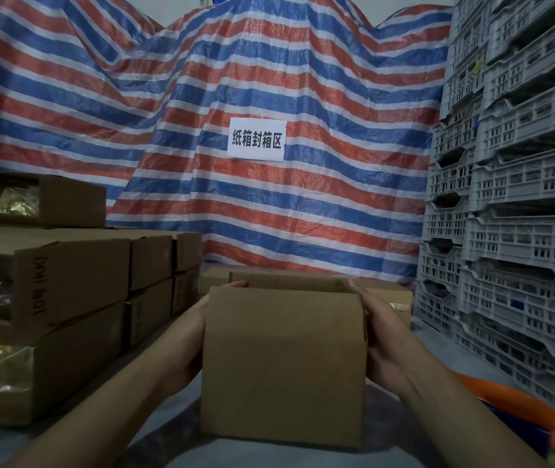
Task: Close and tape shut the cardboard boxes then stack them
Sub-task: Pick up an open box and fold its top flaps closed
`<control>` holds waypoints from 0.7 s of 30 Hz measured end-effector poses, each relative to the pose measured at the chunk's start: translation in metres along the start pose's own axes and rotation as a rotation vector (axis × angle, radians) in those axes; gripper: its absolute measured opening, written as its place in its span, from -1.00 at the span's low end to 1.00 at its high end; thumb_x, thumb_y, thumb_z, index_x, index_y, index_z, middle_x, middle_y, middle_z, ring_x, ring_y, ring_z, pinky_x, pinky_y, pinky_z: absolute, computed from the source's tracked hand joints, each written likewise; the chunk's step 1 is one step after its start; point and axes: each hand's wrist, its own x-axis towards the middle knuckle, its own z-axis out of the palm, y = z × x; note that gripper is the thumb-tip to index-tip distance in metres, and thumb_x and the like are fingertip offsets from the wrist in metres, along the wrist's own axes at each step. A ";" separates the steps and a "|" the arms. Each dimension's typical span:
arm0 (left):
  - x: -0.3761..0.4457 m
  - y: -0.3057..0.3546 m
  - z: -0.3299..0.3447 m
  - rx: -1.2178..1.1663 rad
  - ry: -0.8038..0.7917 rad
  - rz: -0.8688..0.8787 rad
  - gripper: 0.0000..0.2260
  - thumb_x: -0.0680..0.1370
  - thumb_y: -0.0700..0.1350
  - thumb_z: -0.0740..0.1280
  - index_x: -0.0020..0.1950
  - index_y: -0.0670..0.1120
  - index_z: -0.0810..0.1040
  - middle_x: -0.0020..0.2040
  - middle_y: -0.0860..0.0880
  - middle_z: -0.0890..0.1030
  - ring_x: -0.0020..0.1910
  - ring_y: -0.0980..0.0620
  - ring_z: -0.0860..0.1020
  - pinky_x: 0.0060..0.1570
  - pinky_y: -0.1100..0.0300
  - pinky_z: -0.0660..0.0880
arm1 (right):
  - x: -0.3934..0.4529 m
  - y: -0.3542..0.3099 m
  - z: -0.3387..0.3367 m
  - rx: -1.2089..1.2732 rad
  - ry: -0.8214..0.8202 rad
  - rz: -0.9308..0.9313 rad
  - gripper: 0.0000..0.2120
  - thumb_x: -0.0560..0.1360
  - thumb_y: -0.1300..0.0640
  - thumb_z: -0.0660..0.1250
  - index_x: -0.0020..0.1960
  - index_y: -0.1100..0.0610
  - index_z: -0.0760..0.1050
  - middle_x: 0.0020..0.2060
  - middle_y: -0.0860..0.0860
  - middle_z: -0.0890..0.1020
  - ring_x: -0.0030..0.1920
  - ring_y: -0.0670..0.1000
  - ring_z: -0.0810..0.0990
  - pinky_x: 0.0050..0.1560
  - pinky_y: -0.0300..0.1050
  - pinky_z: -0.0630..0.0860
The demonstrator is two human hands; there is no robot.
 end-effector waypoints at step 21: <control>-0.002 0.005 -0.003 0.122 -0.134 -0.002 -0.74 0.48 0.09 0.30 -0.14 -0.02 0.72 -0.17 -0.11 0.69 -0.23 0.04 0.68 -0.25 0.21 0.55 | -0.008 0.004 0.007 -0.159 0.031 0.082 -0.71 0.41 0.06 0.45 -0.45 0.13 0.68 -0.34 0.12 0.69 -0.37 0.08 0.69 -0.25 -0.06 0.63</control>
